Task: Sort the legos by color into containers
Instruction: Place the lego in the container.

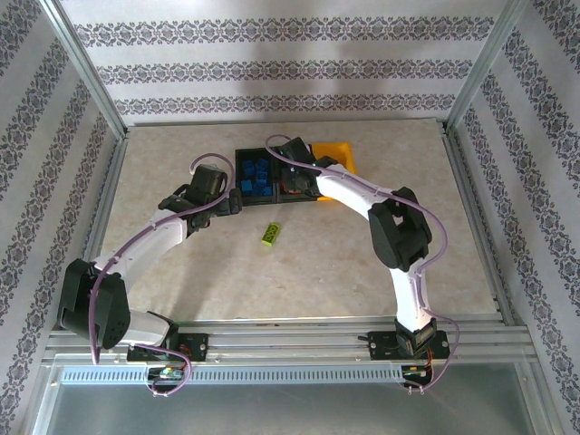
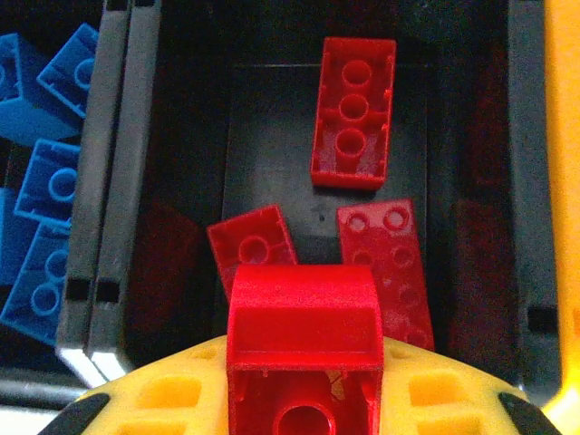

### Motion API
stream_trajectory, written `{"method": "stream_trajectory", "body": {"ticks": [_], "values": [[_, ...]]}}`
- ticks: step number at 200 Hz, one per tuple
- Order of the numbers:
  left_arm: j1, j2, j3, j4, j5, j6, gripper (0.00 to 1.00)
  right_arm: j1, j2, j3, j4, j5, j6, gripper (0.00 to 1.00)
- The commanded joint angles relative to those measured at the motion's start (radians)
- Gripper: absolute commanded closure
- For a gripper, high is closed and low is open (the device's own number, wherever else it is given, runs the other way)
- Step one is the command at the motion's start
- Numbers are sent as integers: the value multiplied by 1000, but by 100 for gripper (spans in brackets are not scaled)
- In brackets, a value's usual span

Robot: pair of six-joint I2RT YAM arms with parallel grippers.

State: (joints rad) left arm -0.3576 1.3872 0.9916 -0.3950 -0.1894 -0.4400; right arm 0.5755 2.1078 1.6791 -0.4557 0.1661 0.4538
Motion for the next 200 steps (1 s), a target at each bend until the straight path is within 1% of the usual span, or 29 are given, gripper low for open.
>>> {"method": "stream_trajectory", "body": {"ticks": [1, 19, 33, 79, 108, 156, 200], "values": [[16, -27, -11, 16, -9, -13, 0, -24, 54, 70, -28, -11, -44, 79], [16, -25, -10, 13, -13, -12, 0, -29, 84, 106, -31, -22, -65, 78], [16, -24, -9, 15, -12, -11, 0, -28, 103, 131, -35, -14, -80, 75], [17, -21, -9, 15, -5, -11, 0, -32, 163, 193, -55, 9, -114, 72], [17, -24, -13, 13, -1, -12, 0, -33, 178, 215, -70, 10, -118, 62], [17, -31, -15, 22, 22, -4, 0, -24, 129, 208, -93, 9, -110, 51], [18, -48, -19, 31, 28, -9, 0, -10, 45, 178, -100, 17, -106, 46]]}}
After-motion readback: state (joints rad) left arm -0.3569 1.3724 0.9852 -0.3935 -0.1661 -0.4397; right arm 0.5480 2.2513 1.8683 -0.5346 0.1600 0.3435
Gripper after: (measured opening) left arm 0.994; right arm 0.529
